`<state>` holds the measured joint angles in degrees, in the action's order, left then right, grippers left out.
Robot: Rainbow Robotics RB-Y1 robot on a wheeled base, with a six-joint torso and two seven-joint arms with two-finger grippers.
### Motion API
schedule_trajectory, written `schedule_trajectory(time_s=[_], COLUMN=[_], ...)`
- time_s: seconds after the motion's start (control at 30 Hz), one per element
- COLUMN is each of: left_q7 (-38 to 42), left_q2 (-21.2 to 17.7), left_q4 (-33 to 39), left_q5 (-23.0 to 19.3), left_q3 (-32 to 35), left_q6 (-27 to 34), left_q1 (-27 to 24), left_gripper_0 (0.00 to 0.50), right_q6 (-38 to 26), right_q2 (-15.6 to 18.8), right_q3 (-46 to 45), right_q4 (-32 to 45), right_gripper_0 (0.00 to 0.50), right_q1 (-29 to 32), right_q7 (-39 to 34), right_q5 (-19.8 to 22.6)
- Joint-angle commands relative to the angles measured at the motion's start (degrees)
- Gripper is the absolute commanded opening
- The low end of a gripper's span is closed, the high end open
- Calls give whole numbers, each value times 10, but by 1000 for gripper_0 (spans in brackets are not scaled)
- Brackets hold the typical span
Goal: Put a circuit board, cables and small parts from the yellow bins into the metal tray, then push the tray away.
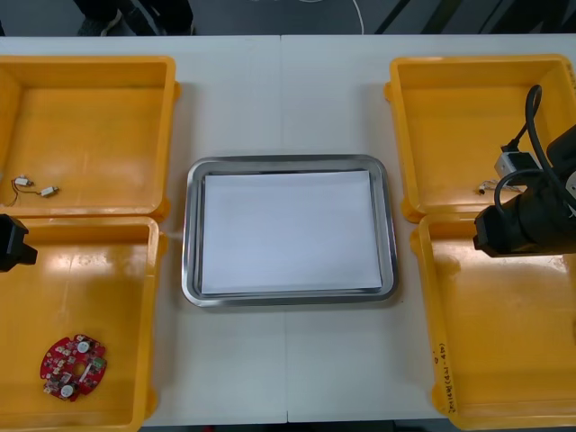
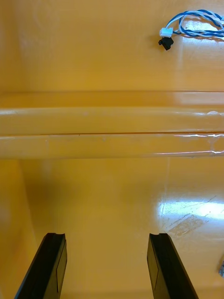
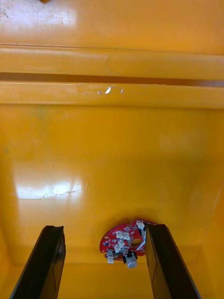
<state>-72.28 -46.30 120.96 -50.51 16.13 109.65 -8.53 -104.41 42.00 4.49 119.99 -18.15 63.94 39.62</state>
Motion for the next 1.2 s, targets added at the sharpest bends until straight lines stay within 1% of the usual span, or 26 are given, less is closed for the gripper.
schedule_trajectory(time_s=[0.03, 1.2], left_q7=[-52, -52], left_q2=[-26, -26], left_q4=[4, 4], left_q5=[1, 1], left_q3=[16, 16], left_q6=[3, 3], left_q1=[13, 13], left_gripper_0=[500, 500], right_q6=[3, 3], right_q2=[3, 3], right_q3=[-15, -15], right_q4=[4, 4], right_gripper_0=[500, 500], right_q1=[6, 6], right_q7=[14, 14], right_q5=[-2, -2])
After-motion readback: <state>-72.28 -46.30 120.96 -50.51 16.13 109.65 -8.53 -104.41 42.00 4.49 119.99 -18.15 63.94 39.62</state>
